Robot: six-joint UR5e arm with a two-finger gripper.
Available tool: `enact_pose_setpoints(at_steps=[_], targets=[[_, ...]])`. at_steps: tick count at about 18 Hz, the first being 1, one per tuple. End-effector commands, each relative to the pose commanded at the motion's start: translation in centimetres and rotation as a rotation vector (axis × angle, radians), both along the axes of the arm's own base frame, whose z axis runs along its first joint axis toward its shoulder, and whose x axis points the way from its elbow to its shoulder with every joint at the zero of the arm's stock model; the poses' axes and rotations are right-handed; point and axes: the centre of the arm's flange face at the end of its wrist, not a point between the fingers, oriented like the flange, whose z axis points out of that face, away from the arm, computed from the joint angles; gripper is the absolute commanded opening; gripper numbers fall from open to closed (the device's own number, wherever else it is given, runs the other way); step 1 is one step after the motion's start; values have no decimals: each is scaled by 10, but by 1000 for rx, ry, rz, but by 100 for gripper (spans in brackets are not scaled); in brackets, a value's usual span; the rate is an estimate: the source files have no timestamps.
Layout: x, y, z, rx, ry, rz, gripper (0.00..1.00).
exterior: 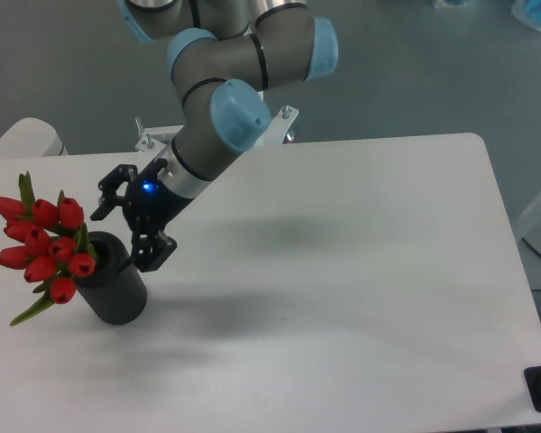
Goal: Pick up the flowers from the vase
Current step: 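Lower the gripper around the tulip stems and close it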
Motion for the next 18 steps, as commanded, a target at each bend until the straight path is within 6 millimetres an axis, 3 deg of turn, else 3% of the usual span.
enact_pose_setpoints(at_steps=[6, 14, 16, 18], targets=[[9, 16, -14, 13, -49, 16, 100], [15, 21, -18, 27, -72, 5, 97], [14, 21, -17, 30, -73, 6, 61], [14, 21, -18, 30, -75, 6, 36]])
